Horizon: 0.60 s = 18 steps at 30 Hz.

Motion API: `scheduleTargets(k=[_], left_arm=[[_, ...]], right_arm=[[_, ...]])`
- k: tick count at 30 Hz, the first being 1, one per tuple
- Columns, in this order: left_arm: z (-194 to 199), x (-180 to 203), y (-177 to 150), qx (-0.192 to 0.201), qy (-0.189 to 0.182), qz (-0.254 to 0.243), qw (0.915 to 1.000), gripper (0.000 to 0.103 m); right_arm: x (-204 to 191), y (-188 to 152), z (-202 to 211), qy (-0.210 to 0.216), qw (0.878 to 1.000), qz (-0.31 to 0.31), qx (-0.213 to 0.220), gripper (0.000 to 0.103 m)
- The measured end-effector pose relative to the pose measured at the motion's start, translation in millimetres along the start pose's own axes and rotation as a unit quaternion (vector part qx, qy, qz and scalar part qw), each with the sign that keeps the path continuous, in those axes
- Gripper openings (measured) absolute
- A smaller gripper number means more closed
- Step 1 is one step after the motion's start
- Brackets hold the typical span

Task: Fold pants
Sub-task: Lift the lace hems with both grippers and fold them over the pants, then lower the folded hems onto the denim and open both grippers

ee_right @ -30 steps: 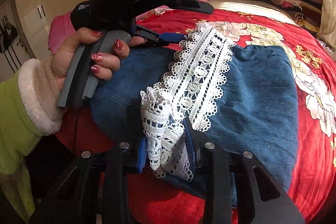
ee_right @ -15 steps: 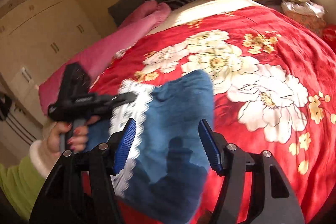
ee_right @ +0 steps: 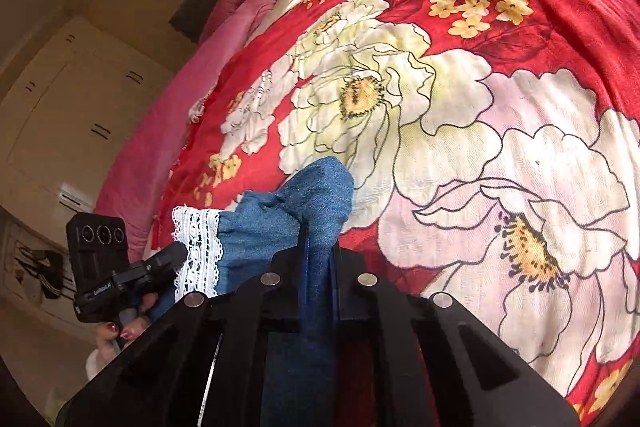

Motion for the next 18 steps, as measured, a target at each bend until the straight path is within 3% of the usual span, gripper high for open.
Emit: scheduleTargets(k=[1,4,7,8,10,18], left_arm=[[-3,-5,-1,-0.001,0.022,-0.002,0.9998,0.015],[0,-6,-4,0.005,0.025,-0.009,0.9996,0.015],[14,0,-5,0.017,0.023,-0.01,0.9995,0.016],[21,4,-5,0.02,0.017,-0.013,0.9996,0.017],[36,11,-7,0.036,0.021,-0.025,0.9988,0.031],[84,33,-50,0.057,0.047,-0.04,0.9965,0.045]], right_arm=[[0,-1,-3,-0.004,1.0,0.005,0.0,0.008],[-5,0,2,-0.005,1.0,0.017,0.002,0.017],[-14,-1,30,-0.019,0.999,0.037,0.034,0.049],[-19,-3,41,-0.018,0.998,0.047,0.044,0.051],[-28,-12,60,-0.025,0.996,0.067,0.056,0.052],[-55,-66,93,-0.042,0.99,0.122,0.049,0.063]])
Point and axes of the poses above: each gripper's, at about its wrist camera, not at the fingertips, and z roughly against the way its jaws point, x to its right, y to its top, the point moved 5 cm from there along -z, roughly the way its jaws point, and after that the axes turned 3 degrees about x, right-handed, at the moved point
